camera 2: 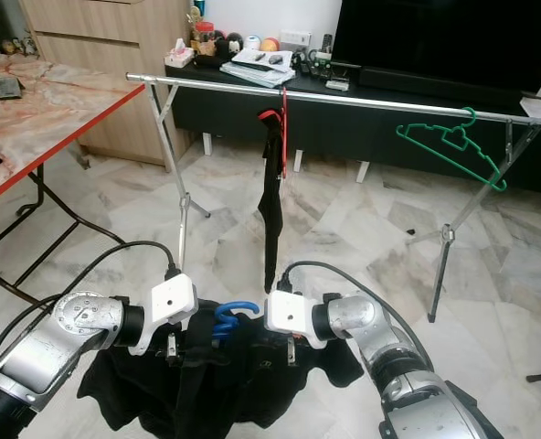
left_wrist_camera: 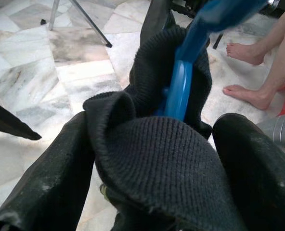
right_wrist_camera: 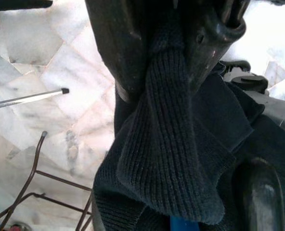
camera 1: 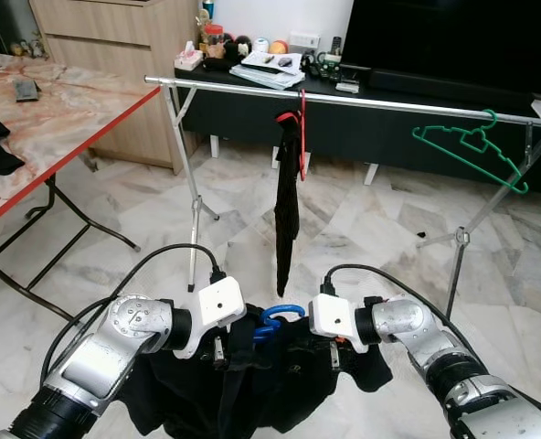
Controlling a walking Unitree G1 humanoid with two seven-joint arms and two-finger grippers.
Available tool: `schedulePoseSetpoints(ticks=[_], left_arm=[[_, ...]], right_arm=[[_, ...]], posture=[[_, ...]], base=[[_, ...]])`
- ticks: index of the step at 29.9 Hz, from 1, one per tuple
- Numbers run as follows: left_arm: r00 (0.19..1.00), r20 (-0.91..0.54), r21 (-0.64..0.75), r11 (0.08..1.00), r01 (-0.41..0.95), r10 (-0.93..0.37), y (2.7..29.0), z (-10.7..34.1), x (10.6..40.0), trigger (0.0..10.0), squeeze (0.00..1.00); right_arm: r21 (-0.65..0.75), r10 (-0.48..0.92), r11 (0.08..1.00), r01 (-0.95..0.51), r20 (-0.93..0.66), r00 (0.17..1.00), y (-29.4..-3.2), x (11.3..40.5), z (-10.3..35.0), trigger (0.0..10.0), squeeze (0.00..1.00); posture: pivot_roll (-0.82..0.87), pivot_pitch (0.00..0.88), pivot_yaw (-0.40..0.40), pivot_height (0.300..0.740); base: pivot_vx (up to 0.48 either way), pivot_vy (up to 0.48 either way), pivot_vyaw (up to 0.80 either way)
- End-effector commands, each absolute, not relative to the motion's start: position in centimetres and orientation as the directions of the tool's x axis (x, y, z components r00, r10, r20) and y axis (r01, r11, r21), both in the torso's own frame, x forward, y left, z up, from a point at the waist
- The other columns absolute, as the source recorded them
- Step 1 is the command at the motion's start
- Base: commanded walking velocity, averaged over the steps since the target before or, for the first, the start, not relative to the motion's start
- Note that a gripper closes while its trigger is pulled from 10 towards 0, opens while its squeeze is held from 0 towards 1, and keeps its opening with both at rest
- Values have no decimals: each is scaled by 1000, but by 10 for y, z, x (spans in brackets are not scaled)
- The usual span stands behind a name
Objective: Hang hanger
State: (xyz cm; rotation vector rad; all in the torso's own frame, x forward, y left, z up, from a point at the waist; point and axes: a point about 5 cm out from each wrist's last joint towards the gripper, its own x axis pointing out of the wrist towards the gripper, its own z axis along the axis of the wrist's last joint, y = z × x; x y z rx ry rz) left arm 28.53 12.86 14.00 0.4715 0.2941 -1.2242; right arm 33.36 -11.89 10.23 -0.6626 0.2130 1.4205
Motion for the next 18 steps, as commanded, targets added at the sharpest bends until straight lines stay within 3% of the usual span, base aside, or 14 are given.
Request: schedulePoseSetpoints(ticks=[1,2,3,4,6,10,11,18], left_arm=[[306,-473,192,242,951,-826,124,140,285,4118,0],[306,-472,191,243,951,-827,124,140,285,4118,0],[305,-472,190,243,951,-827,124,140,285,2431,0],[305,-472,189,243,951,-827,124,140,285,2431,0],[306,-469,192,242,951,-828,123,140,285,745,0],[307,-467,193,243,951,-829,121,140,286,510,0],[307,-467,192,244,951,-830,121,140,286,0,0],[307,-465,191,245,951,-830,121,140,286,0,0]], right_arm=[[-362,873,20,-932,-448,193,-114,343,124,0,0],[-362,874,20,-932,-446,193,-113,343,124,0,0],[-363,876,22,-932,-443,193,-113,343,125,0,0],[-363,877,23,-932,-440,193,-113,343,125,0,0],[-361,880,26,-932,-434,193,-113,343,126,0,0],[-360,882,27,-933,-431,192,-114,344,127,0,0],[-361,881,29,-932,-431,194,-114,344,127,0,0],[-360,885,37,-932,-422,198,-114,344,128,0,0]], posture=[[138,73,-62,740],[138,73,-62,740],[138,73,-62,740],[138,73,-62,740],[136,73,-62,740],[135,74,-62,740],[135,74,-62,740],[135,76,-59,740]], base=[[0,0,0],[0,0,0],[0,0,0],[0,0,0],[0,0,0],[0,0,0],[0,0,0],[0,0,0]])
